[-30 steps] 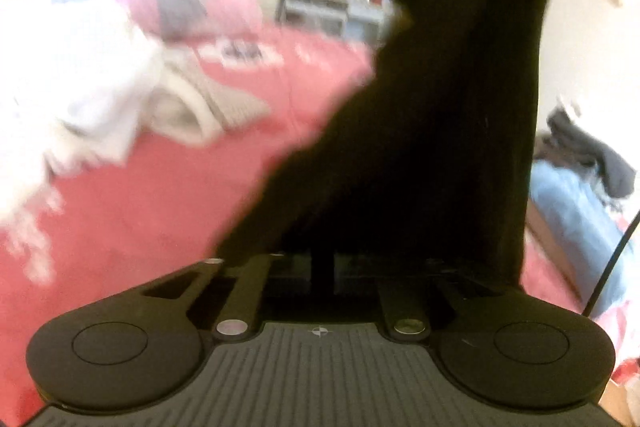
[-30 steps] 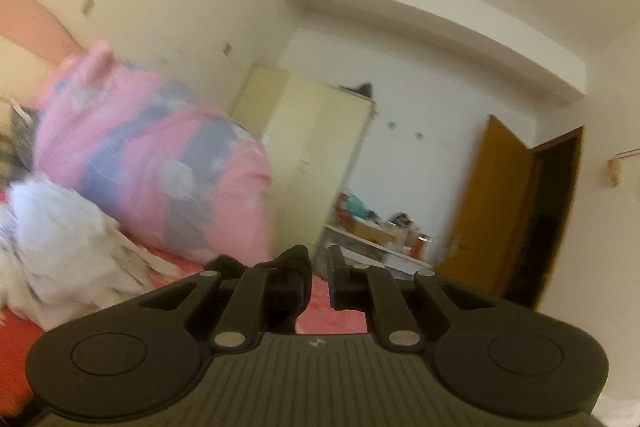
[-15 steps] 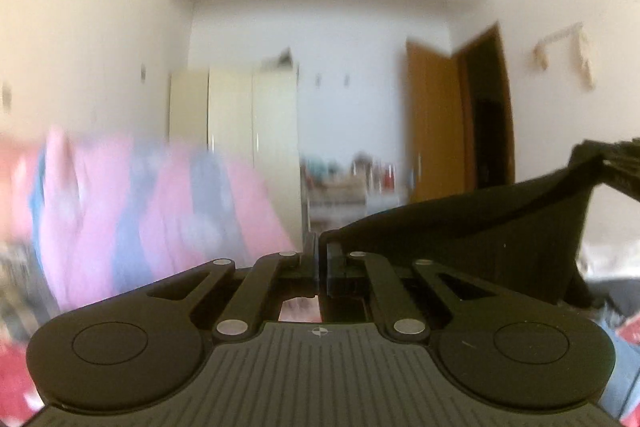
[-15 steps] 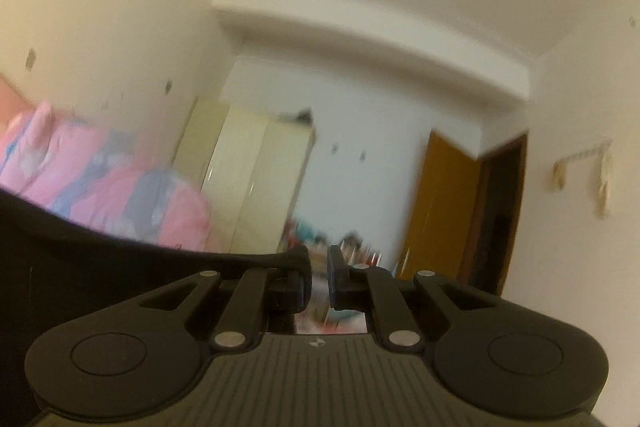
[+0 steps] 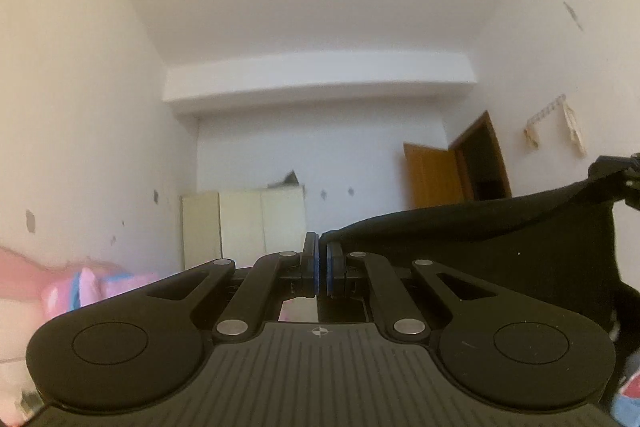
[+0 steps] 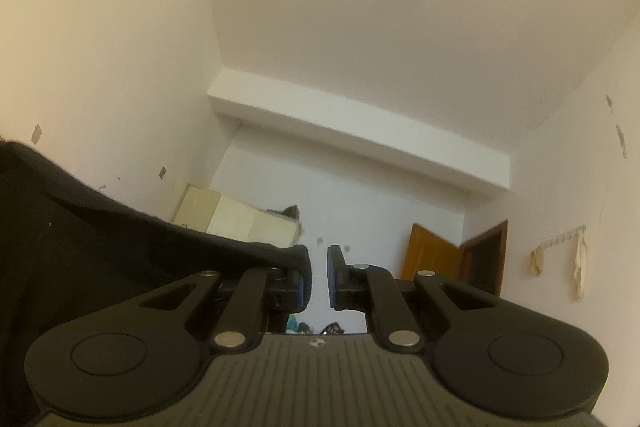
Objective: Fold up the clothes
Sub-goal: 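Raise the black shirt high with both grippers and shake it out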
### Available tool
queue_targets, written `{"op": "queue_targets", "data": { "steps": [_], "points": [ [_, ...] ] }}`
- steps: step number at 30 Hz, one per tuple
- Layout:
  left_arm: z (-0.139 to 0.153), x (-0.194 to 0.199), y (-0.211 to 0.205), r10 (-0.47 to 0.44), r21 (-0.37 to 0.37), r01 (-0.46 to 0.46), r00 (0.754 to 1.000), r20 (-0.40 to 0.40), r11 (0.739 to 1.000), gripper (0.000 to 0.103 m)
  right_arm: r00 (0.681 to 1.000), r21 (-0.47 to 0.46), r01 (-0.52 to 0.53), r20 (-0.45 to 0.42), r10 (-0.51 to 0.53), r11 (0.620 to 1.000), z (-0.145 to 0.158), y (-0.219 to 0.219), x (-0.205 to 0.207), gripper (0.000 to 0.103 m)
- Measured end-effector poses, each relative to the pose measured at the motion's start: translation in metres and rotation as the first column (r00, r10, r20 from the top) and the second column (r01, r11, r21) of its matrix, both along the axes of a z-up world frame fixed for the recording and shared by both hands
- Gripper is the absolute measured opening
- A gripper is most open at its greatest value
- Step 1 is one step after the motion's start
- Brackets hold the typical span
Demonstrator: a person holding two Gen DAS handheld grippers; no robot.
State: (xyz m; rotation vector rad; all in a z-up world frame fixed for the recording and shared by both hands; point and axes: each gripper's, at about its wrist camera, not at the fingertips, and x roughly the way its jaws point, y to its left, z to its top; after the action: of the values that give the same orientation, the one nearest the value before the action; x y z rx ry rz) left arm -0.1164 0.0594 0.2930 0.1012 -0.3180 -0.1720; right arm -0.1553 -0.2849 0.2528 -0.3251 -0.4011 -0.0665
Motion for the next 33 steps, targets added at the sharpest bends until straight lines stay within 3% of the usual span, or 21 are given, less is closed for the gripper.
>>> {"op": "queue_targets", "data": {
  "steps": [5,9,15,19,22,25,26,27,29,31,32,33],
  "points": [
    [-0.003,0.021,-0.003,0.000,0.005,0.000,1.000,-0.007,1.000,0.003,1.000,-0.021,-0.003,-0.023,0.002,1.000,-0.003,0.005,0.007,0.011],
    [-0.020,0.055,-0.005,0.007,0.018,-0.005,0.998,-0.066,1.000,0.003,0.996,-0.014,-0.006,-0.088,0.005,1.000,-0.020,0.003,0.037,0.011],
    [-0.068,0.160,-0.012,0.039,0.047,-0.029,0.974,-0.222,0.998,0.003,0.969,0.000,0.006,-0.247,-0.006,1.000,-0.073,0.000,0.139,0.011],
    [-0.125,0.256,-0.024,0.068,0.076,-0.043,0.927,-0.368,0.996,0.003,0.924,0.041,0.020,-0.382,-0.003,0.999,-0.127,-0.011,0.235,0.011],
    [-0.183,0.327,-0.034,0.084,0.104,-0.037,0.860,-0.503,0.994,0.003,0.839,0.115,0.026,-0.542,0.041,0.993,-0.195,-0.016,0.327,0.011],
    [-0.258,0.386,-0.043,0.093,0.135,-0.002,0.738,-0.669,0.991,0.008,0.712,0.184,0.055,-0.696,0.091,0.981,-0.275,-0.015,0.400,0.012],
    [-0.285,0.401,-0.043,0.106,0.147,0.002,0.685,-0.721,0.989,0.017,0.656,0.195,0.067,-0.748,0.104,0.979,-0.303,-0.013,0.420,0.017],
    [-0.313,0.417,-0.044,0.128,0.162,-0.001,0.619,-0.775,0.987,0.023,0.596,0.205,0.080,-0.794,0.117,0.976,-0.330,-0.010,0.440,0.033],
    [-0.338,0.428,-0.036,0.141,0.154,-0.022,0.540,-0.830,0.988,0.027,0.438,0.213,0.132,-0.889,0.136,0.968,-0.383,-0.009,0.468,0.058],
    [-0.362,0.437,-0.026,0.150,0.147,-0.043,0.459,-0.876,0.988,0.028,0.303,0.214,0.172,-0.940,0.155,0.962,-0.418,-0.012,0.477,0.060],
    [-0.360,0.431,-0.018,0.129,0.125,-0.040,0.465,-0.876,0.991,0.030,0.312,0.230,0.168,-0.935,0.170,0.959,-0.414,-0.016,0.473,0.061],
    [-0.357,0.424,-0.010,0.105,0.101,-0.035,0.475,-0.873,0.994,0.030,0.330,0.248,0.161,-0.926,0.184,0.955,-0.407,-0.020,0.468,0.069]
  ]
}}
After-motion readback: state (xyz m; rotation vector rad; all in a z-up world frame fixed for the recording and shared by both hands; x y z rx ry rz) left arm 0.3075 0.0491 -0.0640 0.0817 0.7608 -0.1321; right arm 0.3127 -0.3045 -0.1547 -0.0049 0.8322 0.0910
